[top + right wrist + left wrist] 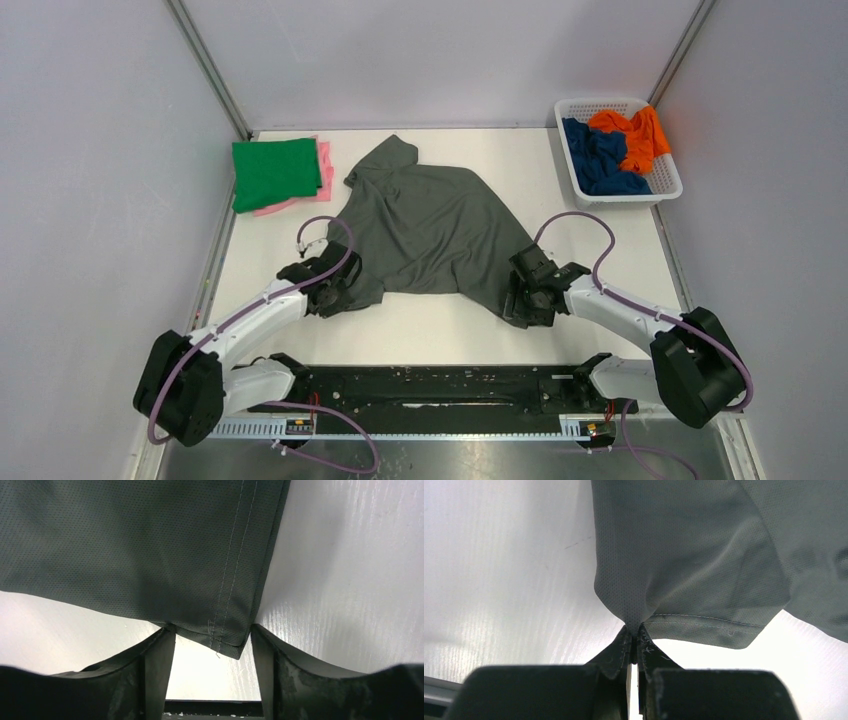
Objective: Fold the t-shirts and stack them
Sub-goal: Flatten out the tshirt
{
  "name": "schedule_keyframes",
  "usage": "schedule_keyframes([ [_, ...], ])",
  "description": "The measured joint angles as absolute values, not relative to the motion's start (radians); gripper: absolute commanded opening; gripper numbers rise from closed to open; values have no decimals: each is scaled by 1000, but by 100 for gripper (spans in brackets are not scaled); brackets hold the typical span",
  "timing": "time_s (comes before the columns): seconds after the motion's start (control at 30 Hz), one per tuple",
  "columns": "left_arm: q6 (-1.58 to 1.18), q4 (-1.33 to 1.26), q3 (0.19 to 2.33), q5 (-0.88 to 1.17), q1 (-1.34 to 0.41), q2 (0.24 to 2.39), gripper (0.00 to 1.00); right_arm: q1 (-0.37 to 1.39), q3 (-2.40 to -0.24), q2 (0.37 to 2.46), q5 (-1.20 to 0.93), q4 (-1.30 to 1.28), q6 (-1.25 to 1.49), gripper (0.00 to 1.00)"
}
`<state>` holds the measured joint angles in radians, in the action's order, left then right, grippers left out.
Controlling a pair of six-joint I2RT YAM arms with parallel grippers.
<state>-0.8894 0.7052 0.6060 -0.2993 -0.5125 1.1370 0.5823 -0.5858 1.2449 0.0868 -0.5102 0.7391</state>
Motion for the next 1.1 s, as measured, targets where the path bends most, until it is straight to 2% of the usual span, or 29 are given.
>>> schedule_keyframes([
  [0.23, -900, 743, 606, -333, -513, 1049, 0, 583, -583, 1259, 108, -491, 757, 19],
  [0.3, -907, 751, 606, -349, -513, 1026, 0, 583, -583, 1262, 115, -484, 761, 12],
  [0.43, -918, 784, 607, -386, -513, 965, 0, 583, -576, 1245, 124, -487, 765, 4],
  [0.83, -941, 836, 656, -472, -513, 636, 0, 584, -569, 932, 232, -522, 724, 2],
  [1.1, -921, 810, 749, -500, -513, 488, 0, 584, -626, 795, 283, -499, 678, 2],
])
